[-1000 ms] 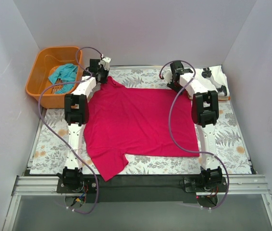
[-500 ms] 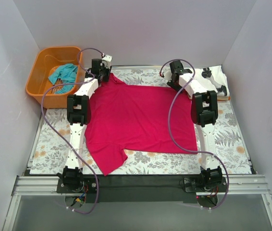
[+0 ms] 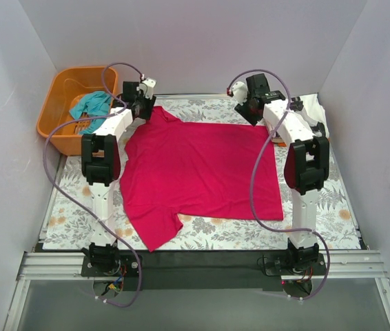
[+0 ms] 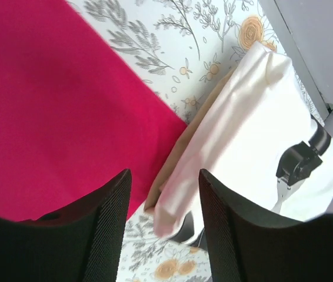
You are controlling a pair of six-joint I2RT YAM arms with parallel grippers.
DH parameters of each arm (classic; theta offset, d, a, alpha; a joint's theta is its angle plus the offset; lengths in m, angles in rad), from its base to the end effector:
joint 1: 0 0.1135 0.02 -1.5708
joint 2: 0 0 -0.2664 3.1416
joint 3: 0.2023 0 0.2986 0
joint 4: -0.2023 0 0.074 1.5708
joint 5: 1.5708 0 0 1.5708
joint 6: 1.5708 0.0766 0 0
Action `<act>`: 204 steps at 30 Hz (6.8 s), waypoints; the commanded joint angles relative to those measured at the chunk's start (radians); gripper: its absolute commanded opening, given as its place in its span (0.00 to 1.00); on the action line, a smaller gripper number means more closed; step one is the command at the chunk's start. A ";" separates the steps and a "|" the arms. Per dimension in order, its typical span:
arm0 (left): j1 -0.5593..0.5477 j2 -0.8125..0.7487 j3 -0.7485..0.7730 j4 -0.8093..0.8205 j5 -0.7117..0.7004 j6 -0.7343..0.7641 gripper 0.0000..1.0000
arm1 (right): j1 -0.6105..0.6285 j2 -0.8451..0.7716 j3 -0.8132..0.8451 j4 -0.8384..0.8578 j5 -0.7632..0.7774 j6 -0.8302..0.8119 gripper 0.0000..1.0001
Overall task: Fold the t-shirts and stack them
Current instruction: Flatten the tshirt out, then fold the tshirt
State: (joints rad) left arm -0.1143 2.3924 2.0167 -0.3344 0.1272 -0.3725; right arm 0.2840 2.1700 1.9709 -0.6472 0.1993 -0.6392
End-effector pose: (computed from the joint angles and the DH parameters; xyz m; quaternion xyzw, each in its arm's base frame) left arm 0.6177 -0.0807 0.1456 -0.0905 0.9028 -0.1564 0.3902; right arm 0.5492 0.1445 0.2228 -0.3828 0.8488 -0.1539 0.3306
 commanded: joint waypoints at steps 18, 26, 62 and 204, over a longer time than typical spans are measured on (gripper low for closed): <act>0.016 -0.315 -0.621 -0.098 -0.101 0.150 0.18 | 0.055 -0.217 -0.420 -0.173 -0.268 0.047 0.21; 0.113 -0.357 -0.671 -0.098 -0.159 0.204 0.18 | 0.095 -0.233 -0.578 -0.201 -0.366 0.058 0.22; -0.044 0.025 0.048 -0.158 0.020 -0.123 0.30 | 0.153 -0.329 -0.811 -0.312 -0.327 0.107 0.18; 0.097 -0.341 -0.323 0.034 -0.035 0.024 0.00 | -0.120 -0.022 -0.066 0.004 -0.219 0.064 0.01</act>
State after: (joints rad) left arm -0.0246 2.1536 1.7393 -0.3397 0.0891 -0.3988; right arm 0.1658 2.2196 1.9484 -0.6319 -0.0269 -0.5373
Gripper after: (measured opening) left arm 0.018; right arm 0.018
